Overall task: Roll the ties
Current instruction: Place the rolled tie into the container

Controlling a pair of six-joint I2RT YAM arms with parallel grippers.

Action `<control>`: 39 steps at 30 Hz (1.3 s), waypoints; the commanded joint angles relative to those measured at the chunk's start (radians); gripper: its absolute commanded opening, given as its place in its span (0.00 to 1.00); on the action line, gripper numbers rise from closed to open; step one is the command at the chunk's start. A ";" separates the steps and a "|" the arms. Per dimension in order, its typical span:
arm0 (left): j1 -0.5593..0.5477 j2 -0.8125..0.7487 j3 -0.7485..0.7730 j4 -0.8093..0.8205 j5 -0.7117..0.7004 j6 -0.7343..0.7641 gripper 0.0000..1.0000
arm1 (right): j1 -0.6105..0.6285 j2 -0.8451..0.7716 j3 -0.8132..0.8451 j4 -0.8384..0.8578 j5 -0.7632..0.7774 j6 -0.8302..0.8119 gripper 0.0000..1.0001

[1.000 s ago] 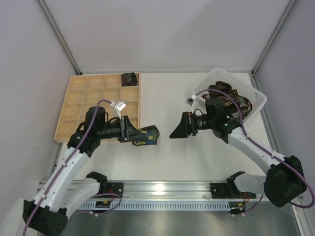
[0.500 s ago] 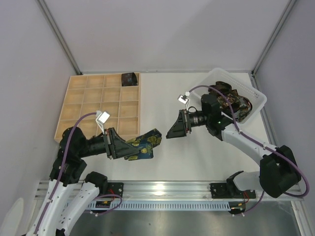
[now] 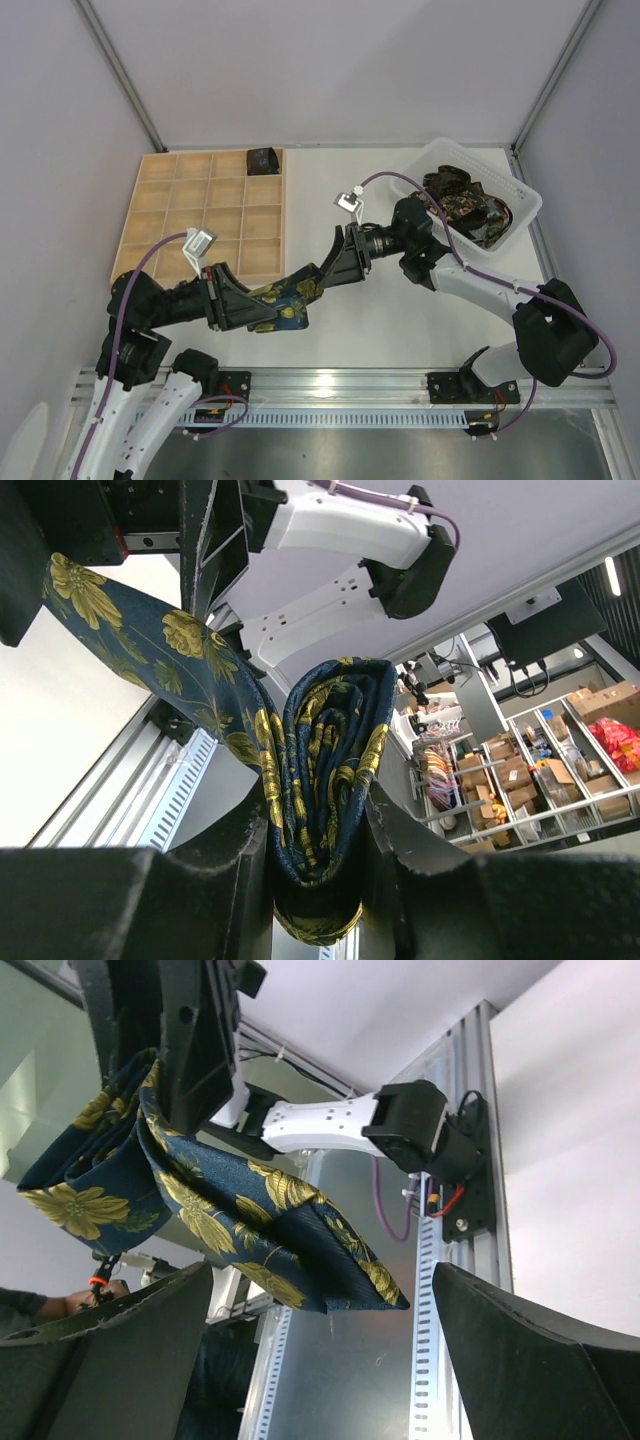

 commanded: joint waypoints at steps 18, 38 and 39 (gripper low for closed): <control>-0.004 -0.034 -0.001 0.038 0.006 -0.131 0.00 | 0.009 -0.020 -0.021 0.160 -0.002 0.097 0.46; -0.004 0.057 0.034 -0.273 -0.232 0.038 0.00 | -0.063 -0.197 -0.047 -0.507 0.059 -0.304 0.00; -0.002 0.054 0.028 -0.267 -0.241 0.032 0.01 | -0.065 -0.204 -0.053 -0.542 0.077 -0.327 0.00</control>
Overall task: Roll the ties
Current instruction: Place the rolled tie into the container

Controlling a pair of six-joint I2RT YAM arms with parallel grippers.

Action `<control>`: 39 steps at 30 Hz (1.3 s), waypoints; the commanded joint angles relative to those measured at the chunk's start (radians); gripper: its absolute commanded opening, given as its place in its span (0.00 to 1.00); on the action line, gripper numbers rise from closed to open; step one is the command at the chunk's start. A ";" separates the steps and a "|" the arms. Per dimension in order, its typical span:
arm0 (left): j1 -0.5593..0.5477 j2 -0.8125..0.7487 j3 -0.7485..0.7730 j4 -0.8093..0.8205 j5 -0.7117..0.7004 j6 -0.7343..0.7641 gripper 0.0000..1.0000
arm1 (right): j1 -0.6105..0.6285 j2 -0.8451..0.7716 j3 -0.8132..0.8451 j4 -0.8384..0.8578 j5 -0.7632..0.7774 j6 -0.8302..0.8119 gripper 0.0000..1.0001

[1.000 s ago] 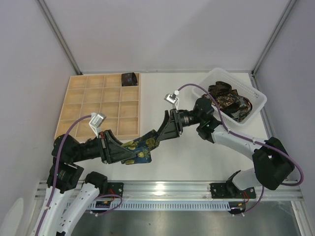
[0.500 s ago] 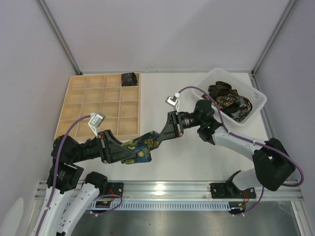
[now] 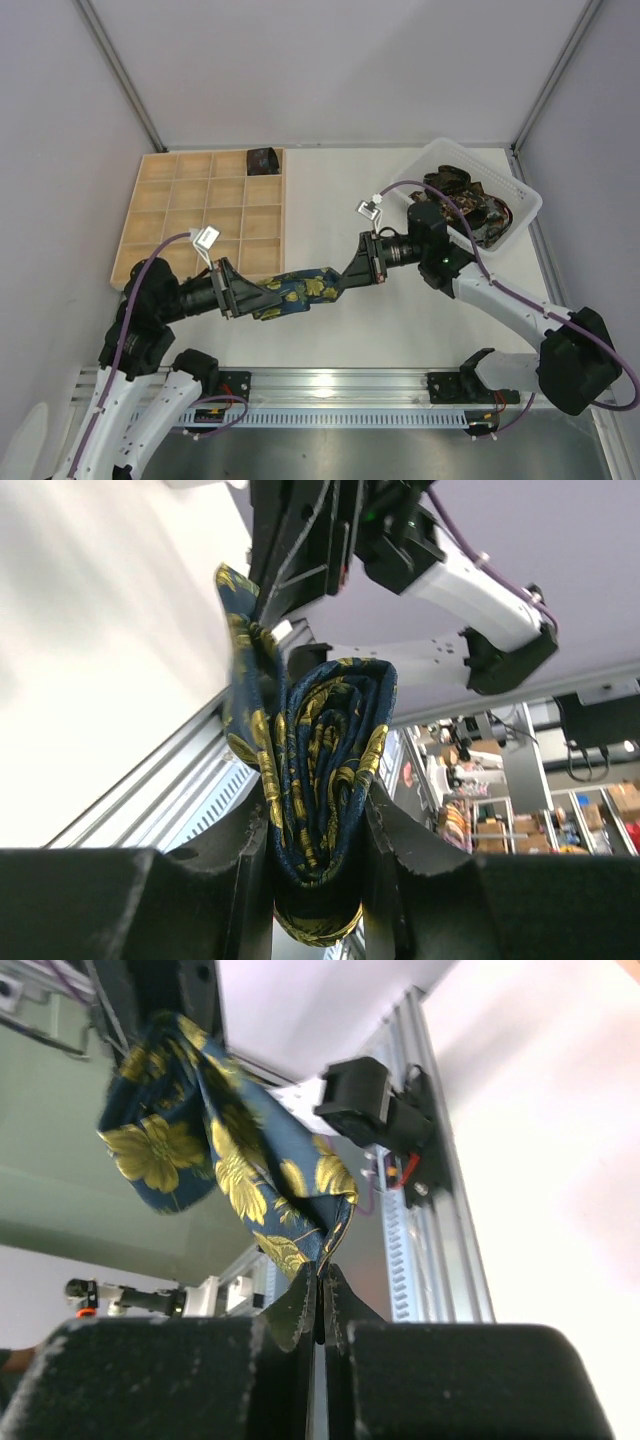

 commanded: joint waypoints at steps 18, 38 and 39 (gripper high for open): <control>-0.001 0.119 0.082 -0.319 -0.237 0.036 0.00 | -0.042 -0.154 -0.055 -0.331 0.070 -0.168 0.00; -0.001 0.582 0.446 -0.630 -0.657 0.344 0.00 | 0.016 0.172 0.187 -0.277 0.266 -0.029 0.00; -0.001 0.606 0.466 -0.646 -0.674 0.359 0.00 | 0.016 0.193 0.203 -0.274 0.268 -0.026 0.00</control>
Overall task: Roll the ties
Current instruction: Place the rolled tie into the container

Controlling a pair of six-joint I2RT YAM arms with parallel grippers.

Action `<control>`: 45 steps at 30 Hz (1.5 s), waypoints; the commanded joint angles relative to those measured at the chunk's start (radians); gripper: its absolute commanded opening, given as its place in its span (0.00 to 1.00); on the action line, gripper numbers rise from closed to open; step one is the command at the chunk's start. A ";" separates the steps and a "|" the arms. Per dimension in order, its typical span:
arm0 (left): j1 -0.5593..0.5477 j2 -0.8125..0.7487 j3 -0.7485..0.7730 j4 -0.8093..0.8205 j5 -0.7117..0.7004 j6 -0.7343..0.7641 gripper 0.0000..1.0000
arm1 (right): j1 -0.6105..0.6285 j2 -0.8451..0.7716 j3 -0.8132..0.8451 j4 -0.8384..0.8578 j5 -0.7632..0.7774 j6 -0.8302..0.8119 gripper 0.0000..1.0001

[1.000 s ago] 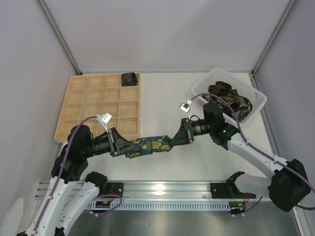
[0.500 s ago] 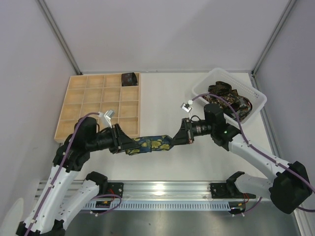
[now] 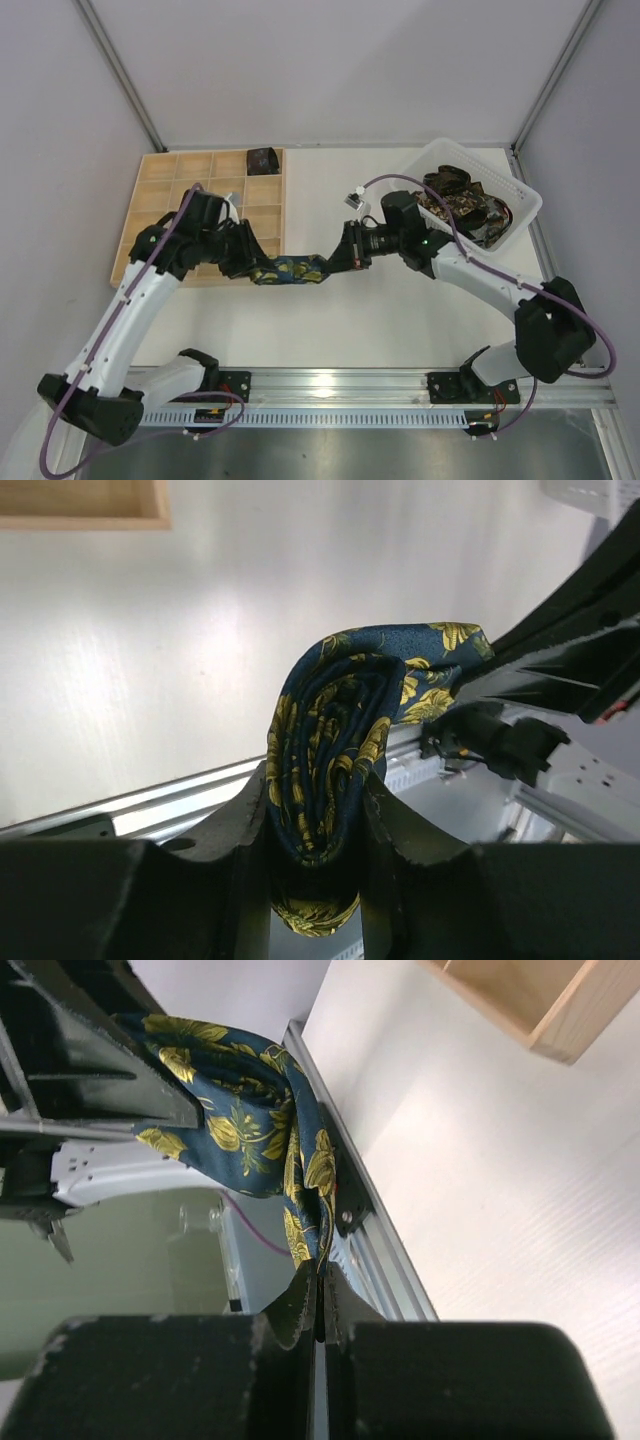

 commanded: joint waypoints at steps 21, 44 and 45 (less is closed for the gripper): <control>0.009 0.487 0.379 -0.250 -0.622 0.247 0.00 | 0.111 0.585 0.686 -0.260 0.203 0.061 0.00; -0.117 0.912 0.523 -0.262 -0.908 0.164 0.00 | 0.142 0.832 0.818 -0.131 0.264 0.148 0.00; -0.117 0.928 0.519 -0.259 -0.909 0.166 0.00 | 0.143 0.838 0.823 -0.128 0.263 0.151 0.00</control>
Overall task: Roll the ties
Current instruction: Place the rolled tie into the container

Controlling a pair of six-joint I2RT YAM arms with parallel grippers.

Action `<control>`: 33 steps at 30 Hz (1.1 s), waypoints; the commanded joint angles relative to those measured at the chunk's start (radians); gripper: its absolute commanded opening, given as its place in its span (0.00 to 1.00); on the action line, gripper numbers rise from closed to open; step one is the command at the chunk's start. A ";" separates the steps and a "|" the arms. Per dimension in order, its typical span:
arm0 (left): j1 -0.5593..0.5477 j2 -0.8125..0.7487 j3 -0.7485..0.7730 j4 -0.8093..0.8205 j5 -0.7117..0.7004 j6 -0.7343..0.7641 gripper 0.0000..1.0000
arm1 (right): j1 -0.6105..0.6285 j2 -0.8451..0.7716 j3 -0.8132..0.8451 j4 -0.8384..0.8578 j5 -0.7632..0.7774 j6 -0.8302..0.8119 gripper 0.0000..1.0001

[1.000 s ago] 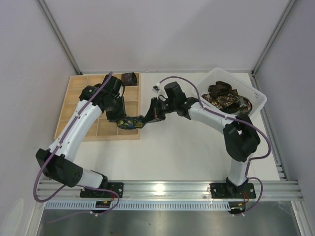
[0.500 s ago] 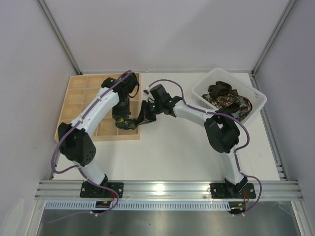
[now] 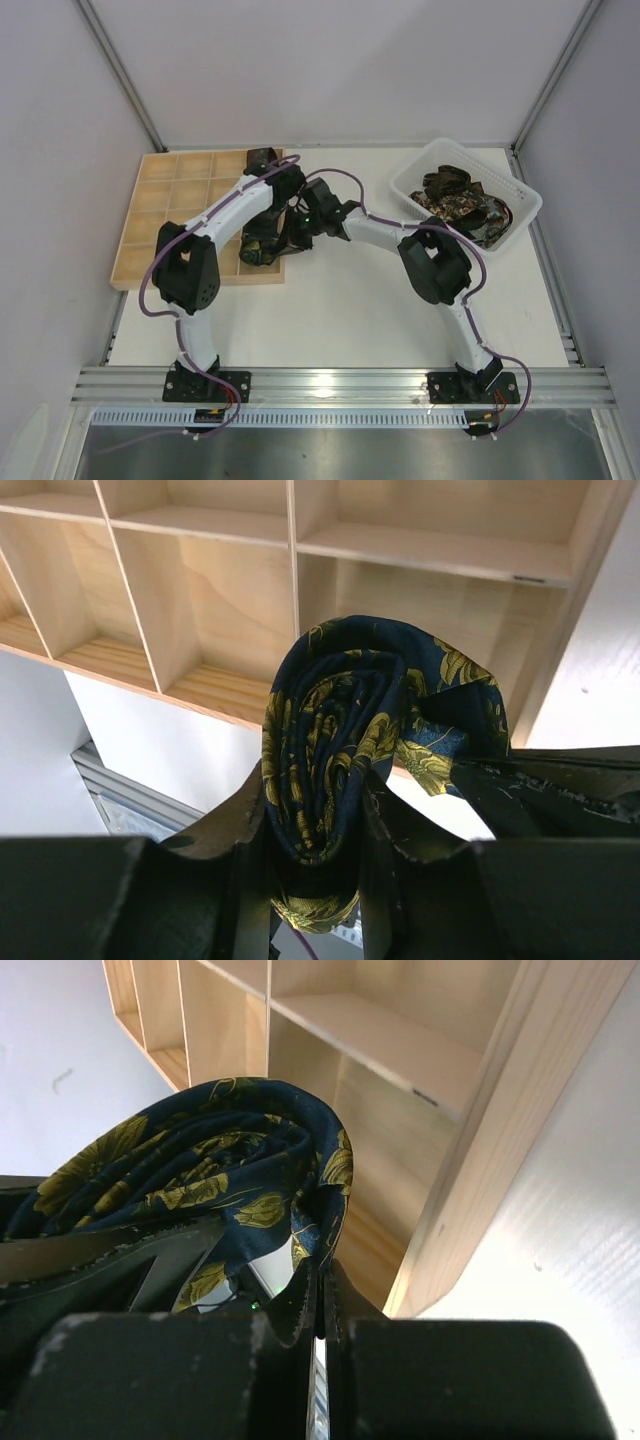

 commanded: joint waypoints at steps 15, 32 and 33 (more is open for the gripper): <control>0.022 0.067 -0.040 0.070 -0.082 0.007 0.00 | 0.039 0.112 0.141 0.111 -0.026 0.034 0.00; 0.028 0.076 -0.101 0.142 -0.048 0.020 0.00 | 0.038 0.094 0.150 0.022 0.041 -0.040 0.00; 0.028 0.067 -0.103 0.150 -0.050 0.024 0.00 | 0.035 0.085 0.140 0.019 0.052 -0.048 0.00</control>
